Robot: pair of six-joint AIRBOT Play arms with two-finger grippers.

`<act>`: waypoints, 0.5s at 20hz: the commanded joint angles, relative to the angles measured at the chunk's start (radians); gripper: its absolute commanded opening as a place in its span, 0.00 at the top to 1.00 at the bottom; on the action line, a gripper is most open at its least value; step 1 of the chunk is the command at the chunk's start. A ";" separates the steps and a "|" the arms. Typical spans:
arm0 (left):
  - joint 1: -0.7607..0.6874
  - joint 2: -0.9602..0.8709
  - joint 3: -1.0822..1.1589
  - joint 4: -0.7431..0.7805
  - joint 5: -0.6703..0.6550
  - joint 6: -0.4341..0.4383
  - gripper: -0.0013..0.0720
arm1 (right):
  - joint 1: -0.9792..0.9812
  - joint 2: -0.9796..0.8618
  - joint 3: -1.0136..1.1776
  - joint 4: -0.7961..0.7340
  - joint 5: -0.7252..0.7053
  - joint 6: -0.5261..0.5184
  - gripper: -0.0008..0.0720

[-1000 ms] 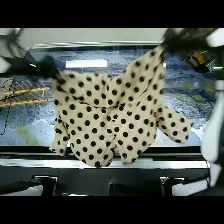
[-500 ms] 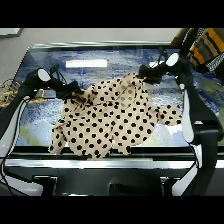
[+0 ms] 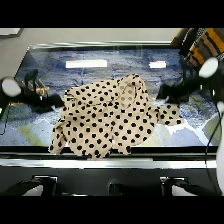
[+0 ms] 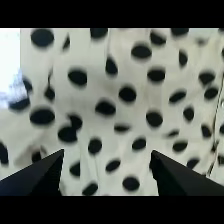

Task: Fold the clothes and pants, and hang the long-sleeved shirts on hangers.

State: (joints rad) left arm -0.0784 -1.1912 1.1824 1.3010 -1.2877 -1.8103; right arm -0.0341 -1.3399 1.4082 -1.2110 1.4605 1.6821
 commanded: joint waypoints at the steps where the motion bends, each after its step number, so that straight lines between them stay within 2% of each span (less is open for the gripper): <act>1: -0.070 0.260 -0.319 -0.032 0.017 -0.076 0.15 | 0.079 0.312 -0.462 0.035 -0.098 0.144 0.30; 5: -0.219 0.422 -0.534 -0.092 0.088 -0.241 0.15 | 0.238 0.463 -0.777 0.131 -0.292 0.275 0.30; 10: -0.391 0.424 -0.625 -0.143 0.179 -0.346 0.15 | 0.372 0.381 -0.872 0.148 -0.525 0.379 0.30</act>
State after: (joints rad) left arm -0.3775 -0.7914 0.6247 1.1915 -1.1759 -2.0693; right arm 0.2710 -0.9348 0.6071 -1.0916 1.0889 1.9839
